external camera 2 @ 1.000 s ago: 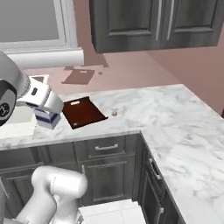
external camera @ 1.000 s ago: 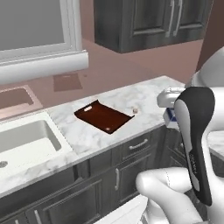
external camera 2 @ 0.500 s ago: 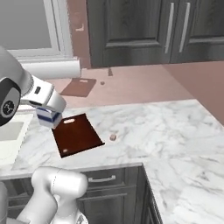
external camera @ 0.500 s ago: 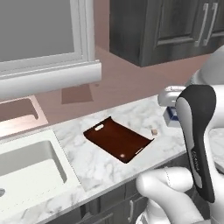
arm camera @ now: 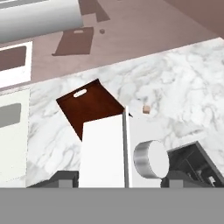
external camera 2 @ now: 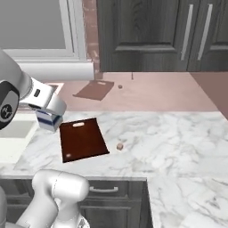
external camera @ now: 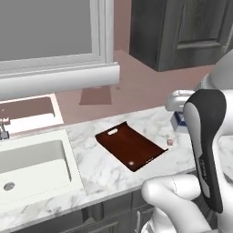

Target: Take out the milk from the fridge and place it on the tray on the counter. Then take the sugar cube near the tray and place it in the tray.

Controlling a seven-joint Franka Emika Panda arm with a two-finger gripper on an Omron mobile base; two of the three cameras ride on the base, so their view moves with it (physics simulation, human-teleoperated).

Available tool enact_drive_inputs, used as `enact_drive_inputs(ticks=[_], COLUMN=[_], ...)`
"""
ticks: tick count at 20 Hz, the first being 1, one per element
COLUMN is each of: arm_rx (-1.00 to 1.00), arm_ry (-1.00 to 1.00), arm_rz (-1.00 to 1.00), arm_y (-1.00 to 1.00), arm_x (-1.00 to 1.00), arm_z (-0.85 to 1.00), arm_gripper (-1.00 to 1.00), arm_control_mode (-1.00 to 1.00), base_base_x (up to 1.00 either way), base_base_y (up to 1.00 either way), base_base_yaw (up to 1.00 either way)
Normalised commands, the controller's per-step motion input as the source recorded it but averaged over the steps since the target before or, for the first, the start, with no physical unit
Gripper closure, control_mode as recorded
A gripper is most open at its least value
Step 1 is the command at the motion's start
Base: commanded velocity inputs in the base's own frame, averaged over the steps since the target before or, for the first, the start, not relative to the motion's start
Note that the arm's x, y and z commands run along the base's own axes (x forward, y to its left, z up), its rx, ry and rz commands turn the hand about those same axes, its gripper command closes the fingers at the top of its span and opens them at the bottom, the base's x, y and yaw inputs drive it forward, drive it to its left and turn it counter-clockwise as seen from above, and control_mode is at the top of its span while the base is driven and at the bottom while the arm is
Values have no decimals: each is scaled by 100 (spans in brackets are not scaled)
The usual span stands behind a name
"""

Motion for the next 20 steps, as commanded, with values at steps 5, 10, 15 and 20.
enact_drive_inputs(ticks=[5, 10, 15, 20], arm_rx=[0, 0, -8, -13], arm_ry=[0, 0, 14, 10], arm_rz=[0, 0, 0, 0], arm_y=[0, 0, 18, 27], arm_x=[0, 0, 80, 100], arm_z=[0, 0, -45, -72], arm_gripper=[100, 100, 100, 100], arm_control_mode=[100, 100, -100, -100], base_base_x=[98, 79, 20, 0], base_base_y=[-1, 0, 2, 0], base_base_yaw=[34, 5, 1, 0])
